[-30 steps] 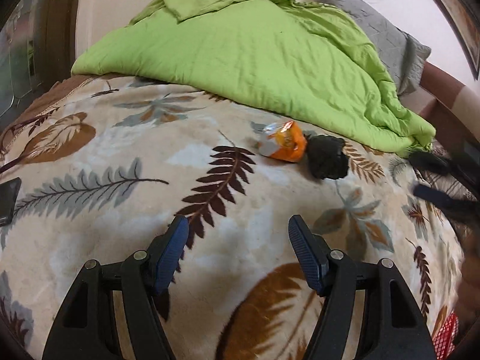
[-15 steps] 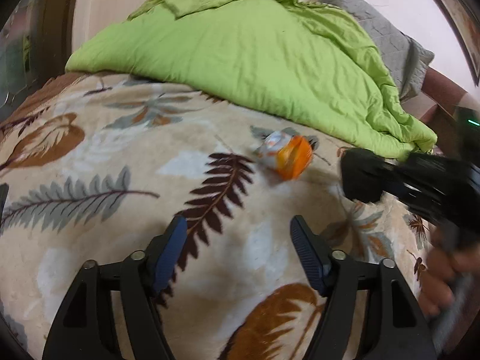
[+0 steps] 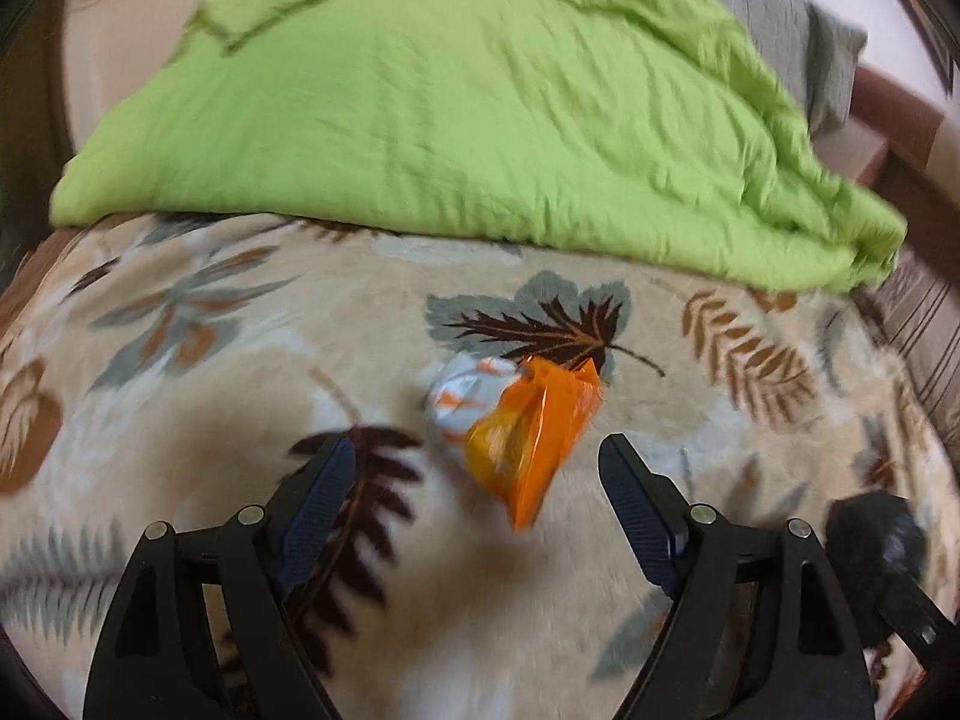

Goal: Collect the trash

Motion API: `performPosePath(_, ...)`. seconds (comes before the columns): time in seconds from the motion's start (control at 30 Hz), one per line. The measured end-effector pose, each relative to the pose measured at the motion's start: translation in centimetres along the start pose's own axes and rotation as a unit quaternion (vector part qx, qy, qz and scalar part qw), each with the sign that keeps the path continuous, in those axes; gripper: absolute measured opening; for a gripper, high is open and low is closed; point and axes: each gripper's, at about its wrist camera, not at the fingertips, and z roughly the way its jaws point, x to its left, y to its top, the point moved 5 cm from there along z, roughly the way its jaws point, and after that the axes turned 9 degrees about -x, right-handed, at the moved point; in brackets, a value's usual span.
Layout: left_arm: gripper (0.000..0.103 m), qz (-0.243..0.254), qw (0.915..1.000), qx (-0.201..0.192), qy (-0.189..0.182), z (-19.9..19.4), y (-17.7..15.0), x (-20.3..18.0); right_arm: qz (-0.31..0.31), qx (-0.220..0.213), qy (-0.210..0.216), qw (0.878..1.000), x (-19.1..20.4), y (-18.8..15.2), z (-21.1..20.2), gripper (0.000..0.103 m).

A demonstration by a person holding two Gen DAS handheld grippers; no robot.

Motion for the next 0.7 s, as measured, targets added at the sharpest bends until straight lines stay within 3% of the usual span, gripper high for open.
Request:
performPosePath(0.13,0.081,0.012,0.9998,0.007,0.011,2.9,0.6,-0.5,-0.004,0.005,0.007,1.0,0.1,-0.2,0.2,0.027)
performPosePath(0.2,0.062,0.011,0.9998,0.018,0.0,3.9,0.4,-0.5,-0.01,0.006,0.013,1.0,0.5,-0.3,0.2,0.027)
performPosePath(0.33,0.06,-0.004,0.9999,0.007,-0.014,3.4,-0.2,0.0,-0.018,0.007,0.016,1.0,0.9,-0.5,0.3,0.027)
performPosePath(0.5,0.06,-0.018,0.9995,-0.015,-0.021,0.0,-0.7,0.5,-0.026,0.008,0.007,1.0,1.1,-0.6,0.6,0.027)
performPosePath(0.7,0.06,0.008,0.9989,-0.038,-0.027,-7.0,-2.8,0.2,-0.074,0.001,0.002,0.997,2.3,-1.2,0.0,0.027)
